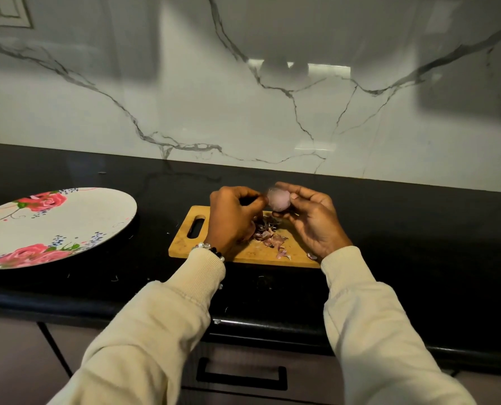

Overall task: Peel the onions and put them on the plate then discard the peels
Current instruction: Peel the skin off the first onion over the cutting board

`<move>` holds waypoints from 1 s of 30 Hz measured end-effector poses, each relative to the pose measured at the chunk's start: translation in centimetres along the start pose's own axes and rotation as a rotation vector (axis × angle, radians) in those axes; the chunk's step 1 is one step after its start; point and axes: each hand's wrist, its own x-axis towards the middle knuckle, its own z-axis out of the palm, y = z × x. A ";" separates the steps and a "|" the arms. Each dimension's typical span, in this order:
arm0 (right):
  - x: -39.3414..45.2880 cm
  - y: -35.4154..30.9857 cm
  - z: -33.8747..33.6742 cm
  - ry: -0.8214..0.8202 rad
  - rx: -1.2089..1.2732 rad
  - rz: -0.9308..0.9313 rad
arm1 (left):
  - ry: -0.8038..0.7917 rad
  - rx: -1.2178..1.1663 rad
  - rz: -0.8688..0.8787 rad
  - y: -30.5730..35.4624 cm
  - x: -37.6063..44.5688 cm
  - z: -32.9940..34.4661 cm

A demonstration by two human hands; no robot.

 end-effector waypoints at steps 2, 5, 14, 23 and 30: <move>0.1 0.2 0.0 0.011 -0.031 0.000 | 0.019 0.087 0.040 -0.4 0.2 0.1; 0.1 0.4 0.0 0.008 -0.081 -0.024 | 0.049 0.226 0.101 -1.4 0.6 0.4; -0.1 0.4 0.2 -0.009 -0.048 -0.023 | 0.082 0.428 0.183 -1.2 0.6 0.5; -0.1 0.0 0.0 0.007 0.142 -0.010 | 0.020 0.234 0.077 -0.5 0.5 0.2; -0.1 -0.7 -0.5 -0.010 0.309 -0.057 | 0.070 0.064 0.037 -0.2 0.3 0.2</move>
